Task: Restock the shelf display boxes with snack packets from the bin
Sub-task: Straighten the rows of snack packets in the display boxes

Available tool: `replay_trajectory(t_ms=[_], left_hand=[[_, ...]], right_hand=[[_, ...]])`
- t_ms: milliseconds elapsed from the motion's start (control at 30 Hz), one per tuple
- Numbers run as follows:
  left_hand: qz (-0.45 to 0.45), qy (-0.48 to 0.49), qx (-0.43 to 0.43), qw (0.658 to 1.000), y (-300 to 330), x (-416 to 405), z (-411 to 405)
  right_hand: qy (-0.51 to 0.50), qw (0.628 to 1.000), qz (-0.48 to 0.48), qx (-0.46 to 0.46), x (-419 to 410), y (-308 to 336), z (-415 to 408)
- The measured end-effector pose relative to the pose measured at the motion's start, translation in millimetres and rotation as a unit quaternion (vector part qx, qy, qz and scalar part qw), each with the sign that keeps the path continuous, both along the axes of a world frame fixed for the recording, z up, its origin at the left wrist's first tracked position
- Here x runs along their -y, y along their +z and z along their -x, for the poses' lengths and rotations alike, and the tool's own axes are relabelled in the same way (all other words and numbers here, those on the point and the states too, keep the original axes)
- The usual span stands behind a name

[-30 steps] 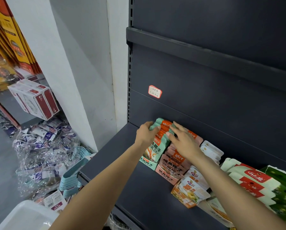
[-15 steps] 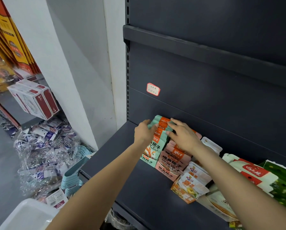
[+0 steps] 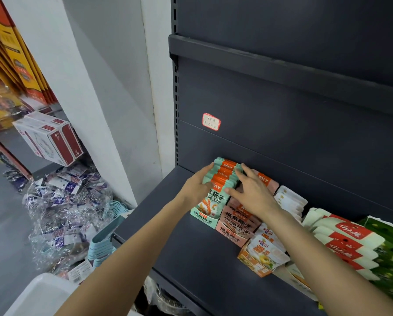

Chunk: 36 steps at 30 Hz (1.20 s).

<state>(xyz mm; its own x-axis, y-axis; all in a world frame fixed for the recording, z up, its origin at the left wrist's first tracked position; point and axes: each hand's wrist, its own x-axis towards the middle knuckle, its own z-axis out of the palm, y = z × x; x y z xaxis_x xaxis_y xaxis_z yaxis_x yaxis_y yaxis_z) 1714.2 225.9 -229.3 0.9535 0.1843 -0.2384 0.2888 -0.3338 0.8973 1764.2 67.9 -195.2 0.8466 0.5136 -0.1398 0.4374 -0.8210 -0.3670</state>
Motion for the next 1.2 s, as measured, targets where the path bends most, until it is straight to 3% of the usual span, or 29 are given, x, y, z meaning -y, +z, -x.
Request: replay_trajectory(t_ms=[100,200,300,433,533,700,900,1200], left_hand=[[-0.184,-0.062,0.059,0.979,10.3,2.1,-7.9],[-0.358,-0.144,0.099,0.917,14.1,1.3,-20.6],[-0.428,-0.183,0.068,0.882,14.4,2.1,-29.6],[-0.43,-0.149,0.117,0.883,19.5,8.8,-30.8],[-0.353,-0.162,0.179,0.904,21.7,16.4,-21.4],[-0.307,-0.211,0.161,0.914,22.0,31.7,-7.0],[-0.395,-0.304,0.11,0.86,20.3,43.4,-8.4],[-0.425,-0.267,0.091,0.86,22.1,54.5,-18.9]], right_hand=[[0.002,1.0,-0.003,0.0,1.2,1.0,0.5],[-0.005,1.0,-0.016,0.001,4.3,1.3,0.3],[-0.001,1.0,-0.013,-0.007,7.0,1.7,1.9],[-0.041,0.994,-0.098,-0.009,17.2,12.5,5.0],[-0.06,0.992,-0.108,0.026,44.8,24.2,6.7],[-0.105,0.987,-0.12,0.023,71.0,21.8,7.3],[-0.111,0.991,-0.076,0.03,75.4,-5.3,13.0],[-0.089,0.992,-0.051,0.074,81.0,-11.1,-0.3]])
